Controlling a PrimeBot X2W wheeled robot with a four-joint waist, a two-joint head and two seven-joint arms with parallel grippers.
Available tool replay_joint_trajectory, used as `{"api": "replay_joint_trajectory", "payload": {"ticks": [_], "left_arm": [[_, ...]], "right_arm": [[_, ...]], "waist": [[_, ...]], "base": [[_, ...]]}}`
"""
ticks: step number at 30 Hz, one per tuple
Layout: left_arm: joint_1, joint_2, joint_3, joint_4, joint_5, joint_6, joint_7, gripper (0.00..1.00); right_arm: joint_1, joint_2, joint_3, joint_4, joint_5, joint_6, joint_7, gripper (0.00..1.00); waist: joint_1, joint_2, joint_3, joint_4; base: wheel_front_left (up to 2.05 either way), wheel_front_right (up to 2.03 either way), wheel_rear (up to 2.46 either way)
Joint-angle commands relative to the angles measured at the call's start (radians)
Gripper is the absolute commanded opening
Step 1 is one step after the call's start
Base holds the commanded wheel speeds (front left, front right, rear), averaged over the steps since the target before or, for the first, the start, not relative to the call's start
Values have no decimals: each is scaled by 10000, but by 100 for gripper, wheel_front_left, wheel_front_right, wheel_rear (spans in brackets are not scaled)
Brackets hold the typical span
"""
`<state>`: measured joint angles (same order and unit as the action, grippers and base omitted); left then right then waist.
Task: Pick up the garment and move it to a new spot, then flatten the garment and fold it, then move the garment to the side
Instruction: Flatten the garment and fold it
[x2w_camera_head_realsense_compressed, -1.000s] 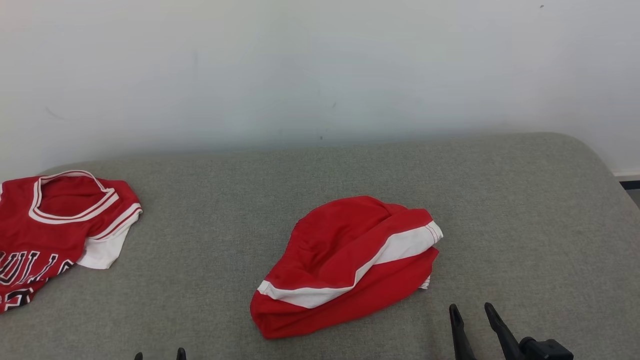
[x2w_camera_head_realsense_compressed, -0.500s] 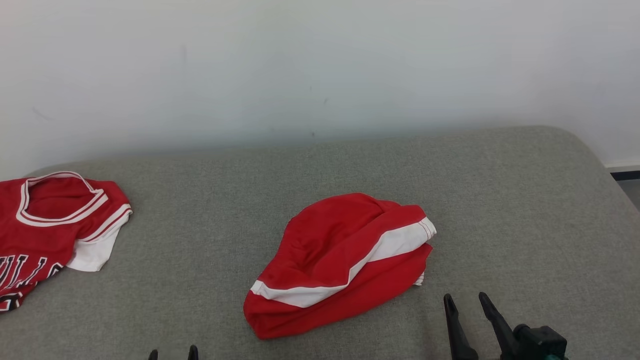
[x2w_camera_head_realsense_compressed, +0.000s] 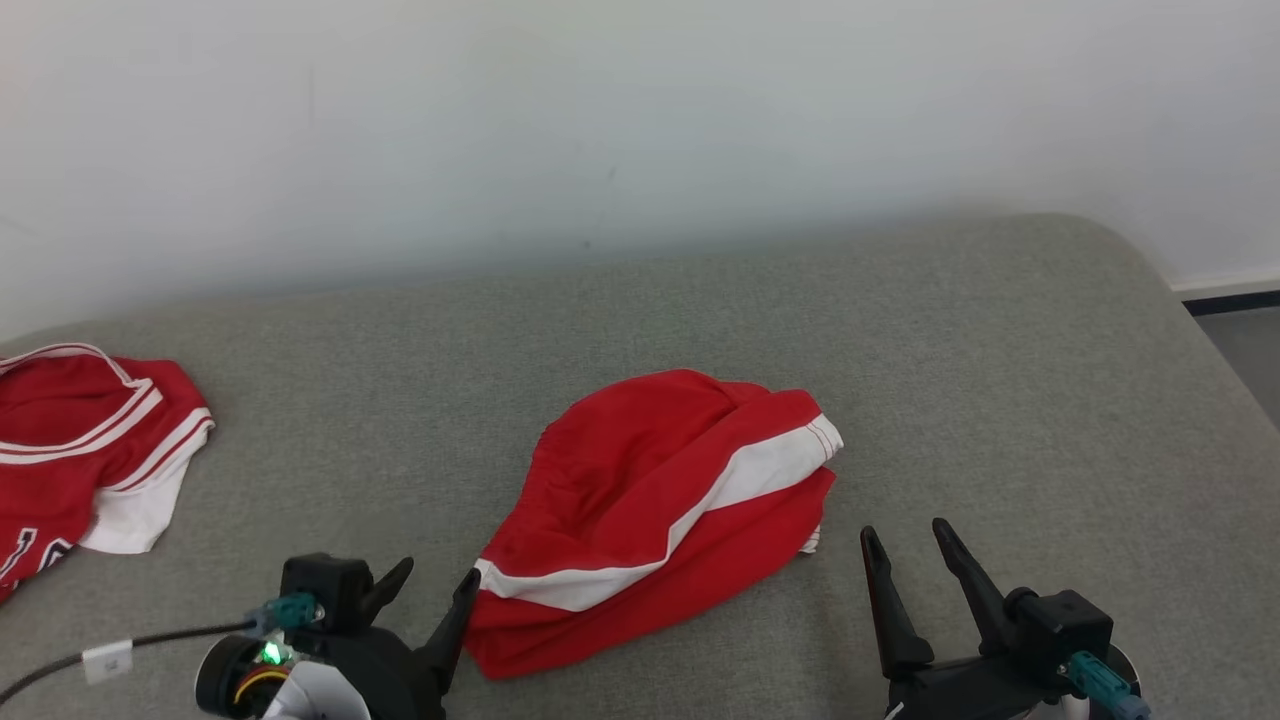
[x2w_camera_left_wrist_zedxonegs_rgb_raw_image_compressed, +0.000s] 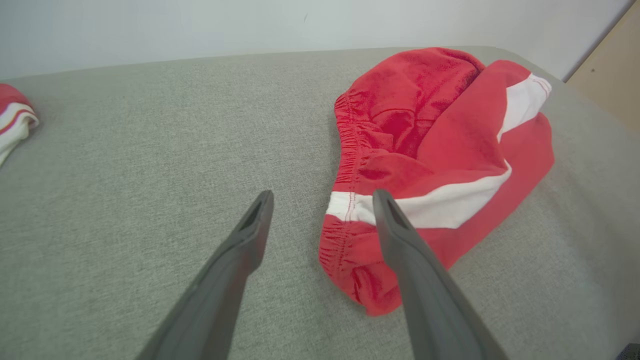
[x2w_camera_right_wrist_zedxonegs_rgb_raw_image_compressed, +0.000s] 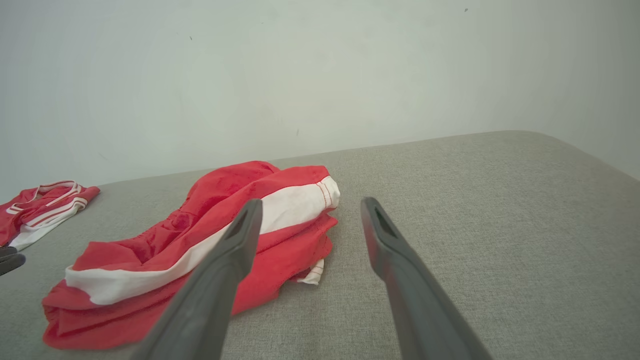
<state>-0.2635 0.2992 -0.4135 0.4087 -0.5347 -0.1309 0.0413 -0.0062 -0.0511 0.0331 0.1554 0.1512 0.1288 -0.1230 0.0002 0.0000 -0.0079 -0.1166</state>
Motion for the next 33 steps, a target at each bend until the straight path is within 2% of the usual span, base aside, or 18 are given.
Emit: {"api": "replay_joint_trajectory", "payload": {"ticks": [1,6,7,13,19,21,22,23,27,28,33], "left_arm": [[-353,230,-303,153,-384,22,226,100],[-1297,1014,-1336,631,-1781,20,933,100],[-1297,1014,-1336,631,-1781,20,933,100],[-1931,1828,-2604,949,-2723,19,1360,100],[-2348,2160,-3525,1176,-3651,19,1425,100],[-2443,2231,-3813,1185,-3820,19,1519,85],[-2504,2258,-3963,1164,-3943,18,1546,69],[-2592,2259,-4086,1147,-4017,18,1515,61],[-2851,2298,-4500,1226,-4292,18,1355,4],[-2915,2319,-4620,1266,-4294,18,1365,0],[-3222,2385,-4887,1469,-4468,18,1099,0]], "right_arm": [[-75,17,94,7,102,39,17,100],[-98,20,313,25,71,39,50,100],[-98,20,313,25,71,39,50,100],[-201,19,432,-51,-18,39,50,100],[-237,19,430,-115,-23,39,10,100],[-216,20,427,-134,-37,39,28,100],[-204,20,421,-137,-46,39,41,100],[-188,20,420,-141,-51,39,53,100],[-199,19,466,-142,-16,39,96,100],[-212,19,491,-146,-6,39,104,100],[-292,19,456,-188,49,39,99,100]], "waist": [[-2,0,171,-318],[-2,0,397,-781],[-2,0,397,-781],[-2,0,707,-1193],[-2,0,907,-1350],[-2,0,923,-1354],[-2,0,922,-1349],[-2,0,918,-1342],[-2,0,897,-1329],[-2,0,895,-1328],[-2,0,943,-1251]], "base": [[0,0,0],[0,0,0],[0,0,0],[0,0,0],[0,0,0],[0,0,0],[0,0,0],[0,0,0],[0,0,0],[0,0,0],[0,0,0]]}}
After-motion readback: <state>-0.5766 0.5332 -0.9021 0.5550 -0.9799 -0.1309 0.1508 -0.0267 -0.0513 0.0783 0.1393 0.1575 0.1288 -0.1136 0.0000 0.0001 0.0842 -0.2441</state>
